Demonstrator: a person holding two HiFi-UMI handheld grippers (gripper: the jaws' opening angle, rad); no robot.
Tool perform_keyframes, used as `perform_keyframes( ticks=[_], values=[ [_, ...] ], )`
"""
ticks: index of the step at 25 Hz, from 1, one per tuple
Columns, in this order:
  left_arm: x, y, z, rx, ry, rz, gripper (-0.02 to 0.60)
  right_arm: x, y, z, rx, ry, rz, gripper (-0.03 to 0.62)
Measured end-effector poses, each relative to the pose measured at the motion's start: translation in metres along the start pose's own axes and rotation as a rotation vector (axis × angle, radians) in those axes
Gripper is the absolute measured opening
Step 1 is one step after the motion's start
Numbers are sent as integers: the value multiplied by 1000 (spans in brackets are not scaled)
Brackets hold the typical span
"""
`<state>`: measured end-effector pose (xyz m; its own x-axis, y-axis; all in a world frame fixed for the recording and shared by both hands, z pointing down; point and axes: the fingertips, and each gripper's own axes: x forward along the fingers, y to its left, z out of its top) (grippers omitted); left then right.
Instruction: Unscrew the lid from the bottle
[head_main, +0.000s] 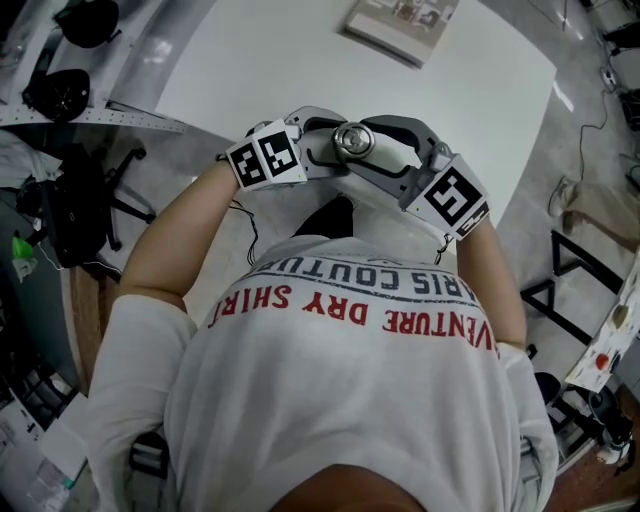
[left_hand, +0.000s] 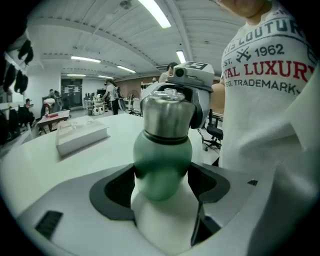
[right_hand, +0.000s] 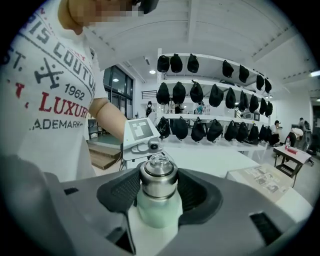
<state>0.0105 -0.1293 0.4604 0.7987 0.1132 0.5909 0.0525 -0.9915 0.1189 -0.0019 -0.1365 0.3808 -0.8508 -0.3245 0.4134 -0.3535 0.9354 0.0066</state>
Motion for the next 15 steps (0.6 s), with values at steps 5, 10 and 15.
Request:
perform_keyframes(
  ticks=[5,10,15],
  values=[
    [0,0,0,82,43,-106,345,-1,1,0,-38,21,63,238],
    [0,-1,1,104,68,-156,345,-1,1,1,-48,30,91,238],
    [1,-1,0,40,44,-139,345,-2,0,9,-31,-24,82,238]
  ],
)
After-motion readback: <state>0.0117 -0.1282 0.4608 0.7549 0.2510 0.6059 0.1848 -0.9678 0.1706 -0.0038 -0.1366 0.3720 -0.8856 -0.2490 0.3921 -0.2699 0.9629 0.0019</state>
